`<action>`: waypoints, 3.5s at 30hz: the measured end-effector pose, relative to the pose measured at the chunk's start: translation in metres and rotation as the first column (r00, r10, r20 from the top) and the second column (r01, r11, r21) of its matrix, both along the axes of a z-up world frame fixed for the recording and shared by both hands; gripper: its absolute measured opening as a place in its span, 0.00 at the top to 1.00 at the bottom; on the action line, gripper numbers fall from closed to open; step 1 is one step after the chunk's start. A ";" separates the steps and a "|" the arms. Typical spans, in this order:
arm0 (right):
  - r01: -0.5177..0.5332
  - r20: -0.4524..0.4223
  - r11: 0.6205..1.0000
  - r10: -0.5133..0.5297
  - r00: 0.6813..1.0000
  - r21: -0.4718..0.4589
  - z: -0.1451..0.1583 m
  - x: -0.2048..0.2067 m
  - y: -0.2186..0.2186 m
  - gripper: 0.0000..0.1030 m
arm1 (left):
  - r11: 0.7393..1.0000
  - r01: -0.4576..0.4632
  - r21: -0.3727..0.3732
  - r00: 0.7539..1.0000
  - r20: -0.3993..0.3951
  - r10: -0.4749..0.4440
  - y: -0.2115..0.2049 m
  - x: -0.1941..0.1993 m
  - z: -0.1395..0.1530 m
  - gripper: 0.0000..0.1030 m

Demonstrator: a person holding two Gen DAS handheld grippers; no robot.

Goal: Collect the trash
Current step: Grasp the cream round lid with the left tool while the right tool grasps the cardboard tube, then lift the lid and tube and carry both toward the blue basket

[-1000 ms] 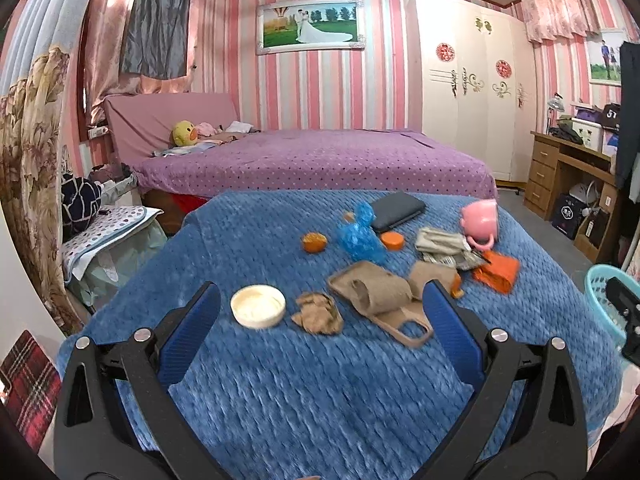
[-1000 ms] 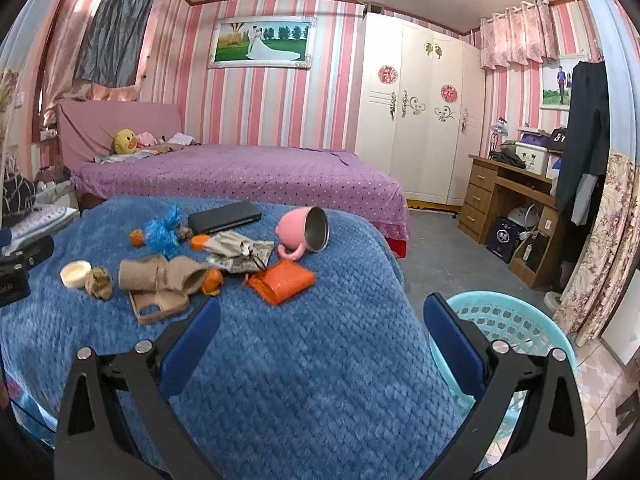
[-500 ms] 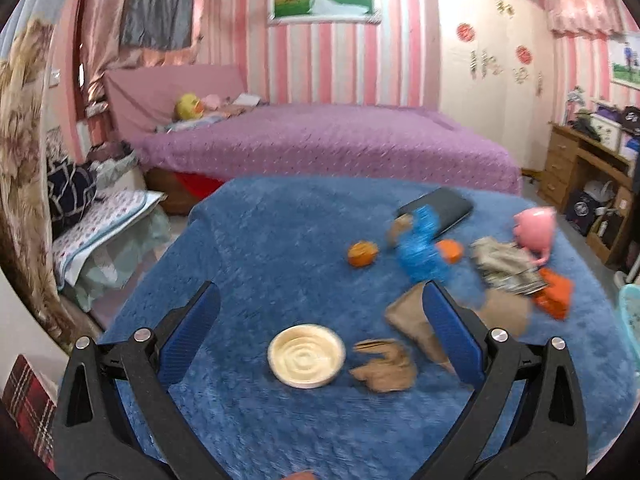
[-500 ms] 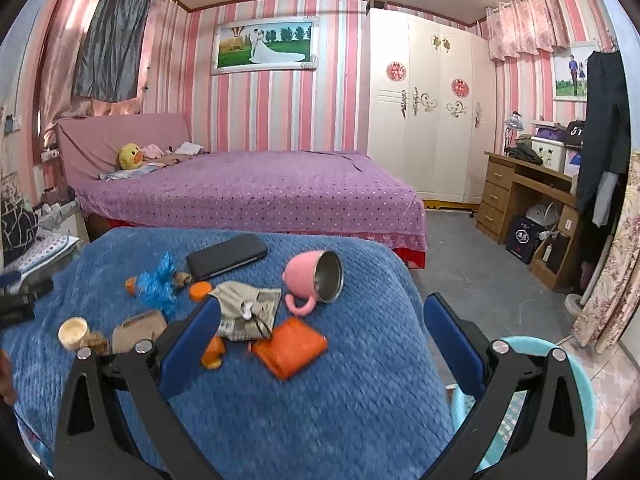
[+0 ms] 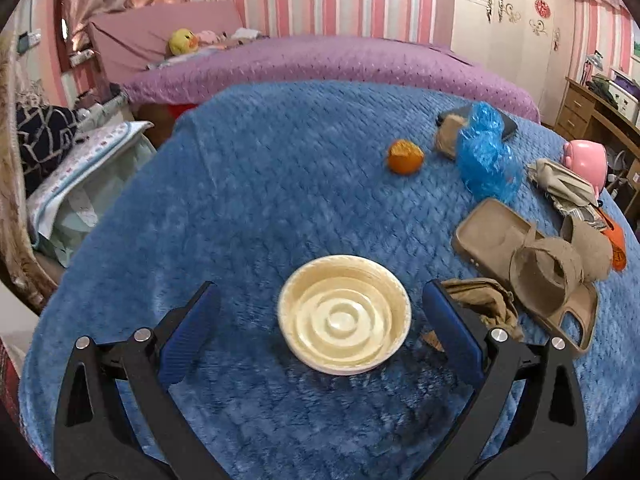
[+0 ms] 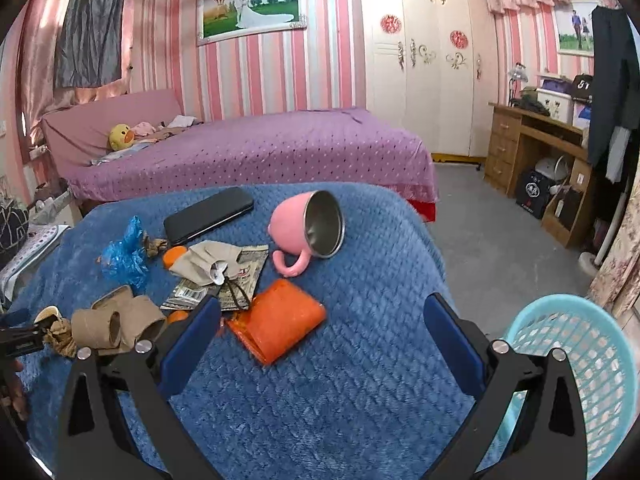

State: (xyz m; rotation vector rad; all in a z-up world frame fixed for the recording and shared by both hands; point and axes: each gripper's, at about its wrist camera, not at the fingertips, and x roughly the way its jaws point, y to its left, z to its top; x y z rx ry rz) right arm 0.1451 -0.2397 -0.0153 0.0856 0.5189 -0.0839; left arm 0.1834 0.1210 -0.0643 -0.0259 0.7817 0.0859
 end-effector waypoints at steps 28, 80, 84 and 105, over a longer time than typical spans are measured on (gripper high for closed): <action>-0.322 -0.177 0.942 0.302 0.937 -0.094 -0.045 0.051 0.146 0.49 | 1.000 0.025 -0.011 0.995 0.095 -0.024 -0.024 -0.003 0.039 0.41; -0.337 0.003 0.939 0.337 0.941 -0.064 -0.006 -0.011 0.022 0.67 | 0.997 0.071 0.012 0.981 0.181 -0.072 -0.118 -0.045 0.053 0.41; -0.289 0.014 0.955 0.290 0.957 -0.065 -0.001 -0.027 -0.014 0.67 | 0.994 0.102 0.032 0.979 0.177 -0.106 -0.147 -0.053 0.049 0.41; 0.064 -0.021 0.996 -0.066 0.998 -0.066 -0.006 -0.101 -0.213 0.67 | 0.939 0.345 -0.013 0.922 0.191 -0.336 -0.323 -0.081 0.059 0.41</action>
